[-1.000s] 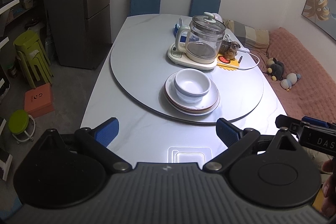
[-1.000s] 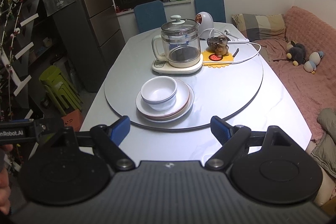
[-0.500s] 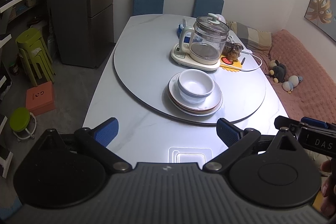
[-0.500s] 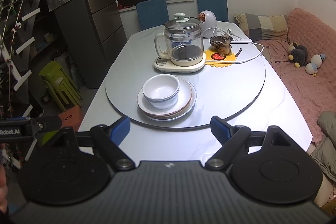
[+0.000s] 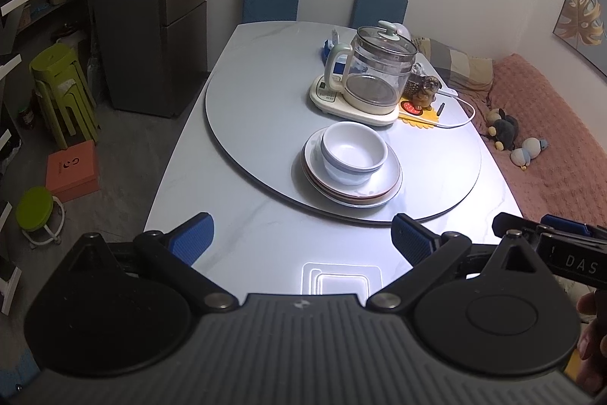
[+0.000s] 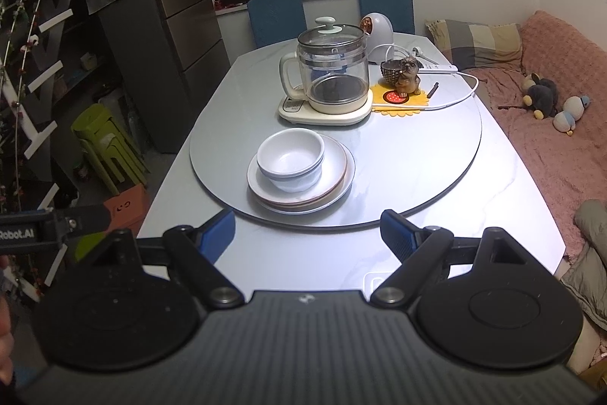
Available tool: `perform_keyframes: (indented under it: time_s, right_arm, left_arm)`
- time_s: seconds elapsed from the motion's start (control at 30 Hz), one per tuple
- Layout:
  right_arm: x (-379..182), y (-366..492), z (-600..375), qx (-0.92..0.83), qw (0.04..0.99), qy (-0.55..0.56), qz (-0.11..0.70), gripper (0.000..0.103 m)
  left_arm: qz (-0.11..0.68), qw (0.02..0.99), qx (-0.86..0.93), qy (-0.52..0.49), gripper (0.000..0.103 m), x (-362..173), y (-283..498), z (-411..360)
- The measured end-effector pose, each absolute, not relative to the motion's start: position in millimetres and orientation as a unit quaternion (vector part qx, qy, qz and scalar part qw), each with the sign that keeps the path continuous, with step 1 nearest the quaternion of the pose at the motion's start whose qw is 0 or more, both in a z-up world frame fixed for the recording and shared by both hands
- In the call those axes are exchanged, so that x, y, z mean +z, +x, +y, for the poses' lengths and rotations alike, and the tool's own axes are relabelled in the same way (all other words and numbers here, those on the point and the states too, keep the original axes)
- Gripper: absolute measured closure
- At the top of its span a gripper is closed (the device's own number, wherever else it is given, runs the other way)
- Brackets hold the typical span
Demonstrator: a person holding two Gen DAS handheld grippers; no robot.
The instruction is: Organize plates and bowls
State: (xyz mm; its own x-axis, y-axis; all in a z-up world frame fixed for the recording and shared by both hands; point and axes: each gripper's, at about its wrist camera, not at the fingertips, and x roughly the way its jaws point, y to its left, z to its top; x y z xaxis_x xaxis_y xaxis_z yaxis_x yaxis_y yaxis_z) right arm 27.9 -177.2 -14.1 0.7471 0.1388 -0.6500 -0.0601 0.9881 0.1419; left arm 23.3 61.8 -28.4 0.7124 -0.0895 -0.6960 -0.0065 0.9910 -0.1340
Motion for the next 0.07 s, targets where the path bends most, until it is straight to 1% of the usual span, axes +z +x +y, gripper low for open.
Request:
perform_keyframes:
  time_s: [0.07]
  right_arm:
    - [-14.8,28.7,-177.6,0.053,0.933,0.056,0.352,0.018]
  left_arm:
    - [0.379,0.923,-0.021,-0.065,0.002,-30.6,20.8,60.3]
